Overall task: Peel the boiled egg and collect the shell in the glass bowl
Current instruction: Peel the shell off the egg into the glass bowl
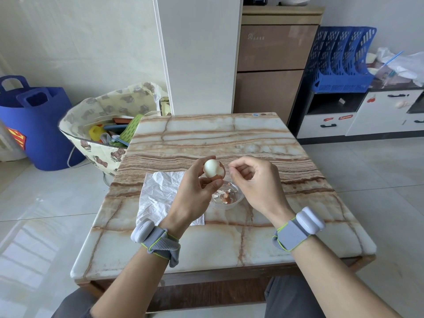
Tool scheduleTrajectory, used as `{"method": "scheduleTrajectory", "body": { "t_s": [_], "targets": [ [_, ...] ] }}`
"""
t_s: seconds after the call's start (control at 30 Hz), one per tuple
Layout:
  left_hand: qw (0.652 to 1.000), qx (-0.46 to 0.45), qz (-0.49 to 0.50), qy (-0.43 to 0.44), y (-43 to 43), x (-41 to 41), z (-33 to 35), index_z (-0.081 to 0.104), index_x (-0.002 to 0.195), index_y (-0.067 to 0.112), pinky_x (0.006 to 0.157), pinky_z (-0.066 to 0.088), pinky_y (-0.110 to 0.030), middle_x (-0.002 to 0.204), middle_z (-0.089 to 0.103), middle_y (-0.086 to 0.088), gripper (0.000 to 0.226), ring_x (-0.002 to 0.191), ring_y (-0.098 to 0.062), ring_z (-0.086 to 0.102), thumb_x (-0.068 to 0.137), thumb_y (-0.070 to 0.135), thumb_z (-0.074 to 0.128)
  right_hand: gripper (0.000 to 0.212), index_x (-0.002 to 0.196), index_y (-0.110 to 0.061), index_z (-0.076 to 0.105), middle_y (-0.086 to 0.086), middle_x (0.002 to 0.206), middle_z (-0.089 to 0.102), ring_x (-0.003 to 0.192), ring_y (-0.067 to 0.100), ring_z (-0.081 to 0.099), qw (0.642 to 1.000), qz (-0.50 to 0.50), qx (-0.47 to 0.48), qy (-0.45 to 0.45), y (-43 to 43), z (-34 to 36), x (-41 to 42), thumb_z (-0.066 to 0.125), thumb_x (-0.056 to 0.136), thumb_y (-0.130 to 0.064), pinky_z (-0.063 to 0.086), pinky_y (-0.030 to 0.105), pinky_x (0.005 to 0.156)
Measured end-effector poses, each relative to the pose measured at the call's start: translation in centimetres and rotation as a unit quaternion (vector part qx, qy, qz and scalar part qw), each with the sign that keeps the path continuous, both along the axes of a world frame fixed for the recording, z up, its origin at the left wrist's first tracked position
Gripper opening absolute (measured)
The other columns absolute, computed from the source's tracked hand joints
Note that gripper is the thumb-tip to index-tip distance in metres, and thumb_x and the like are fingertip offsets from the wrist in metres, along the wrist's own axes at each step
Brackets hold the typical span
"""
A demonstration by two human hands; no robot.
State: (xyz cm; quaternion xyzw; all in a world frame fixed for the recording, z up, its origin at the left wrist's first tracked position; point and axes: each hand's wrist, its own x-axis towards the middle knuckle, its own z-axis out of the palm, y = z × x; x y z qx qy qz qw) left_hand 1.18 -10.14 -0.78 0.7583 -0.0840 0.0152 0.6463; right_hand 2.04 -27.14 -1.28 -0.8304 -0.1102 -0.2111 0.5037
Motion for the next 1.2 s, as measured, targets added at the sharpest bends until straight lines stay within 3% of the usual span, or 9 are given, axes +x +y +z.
{"method": "scheduleTrajectory", "body": {
  "t_s": [0.23, 0.5, 0.83, 1.2],
  "targets": [
    [1.000, 0.016, -0.007, -0.010, 0.04, -0.14, 0.22, 0.055, 0.140, 0.007, 0.086, 0.058, -0.024, 0.114, 0.069, -0.010, 0.053, 0.085, -0.010, 0.071, 0.091, -0.008, 0.070, 0.008, 0.097, -0.013, 0.082, -0.004, 0.084, 0.077, 0.072, 0.016, 0.069, 0.999, 0.025, 0.023, -0.005, 0.33, 0.28, -0.04, 0.082, 0.090, -0.015, 0.056, 0.027, 0.070],
    [1.000, 0.013, -0.015, -0.011, 0.18, -0.14, 0.05, 0.058, 0.137, 0.009, 0.078, 0.055, -0.016, 0.113, 0.070, -0.005, 0.053, 0.081, -0.004, 0.071, 0.090, -0.008, 0.072, 0.006, 0.093, -0.010, 0.083, -0.005, 0.080, 0.074, 0.066, 0.004, 0.064, 0.999, 0.028, 0.019, -0.007, 0.33, 0.34, 0.02, 0.083, 0.088, -0.011, 0.052, 0.021, 0.067],
    [1.000, 0.004, -0.014, -0.017, 0.08, -0.10, 0.11, 0.061, 0.131, 0.008, 0.080, 0.057, -0.020, 0.114, 0.071, -0.014, 0.048, 0.082, -0.011, 0.071, 0.088, -0.007, 0.074, 0.006, 0.089, -0.014, 0.080, -0.006, 0.079, 0.076, 0.067, 0.011, 0.067, 0.999, 0.006, 0.010, -0.032, 0.49, -0.05, 0.06, 0.077, 0.092, -0.011, 0.057, 0.029, 0.066],
    [1.000, -0.005, -0.021, -0.022, 0.15, -0.07, 0.02, 0.062, 0.132, 0.015, 0.077, 0.059, -0.020, 0.105, 0.068, -0.001, 0.055, 0.079, -0.006, 0.072, 0.083, -0.002, 0.081, 0.010, 0.086, -0.021, 0.076, -0.016, 0.072, 0.071, 0.062, 0.002, 0.063, 1.000, 0.000, 0.003, -0.027, 0.47, -0.07, 0.21, 0.075, 0.093, -0.014, 0.050, 0.016, 0.063]
  ]
}}
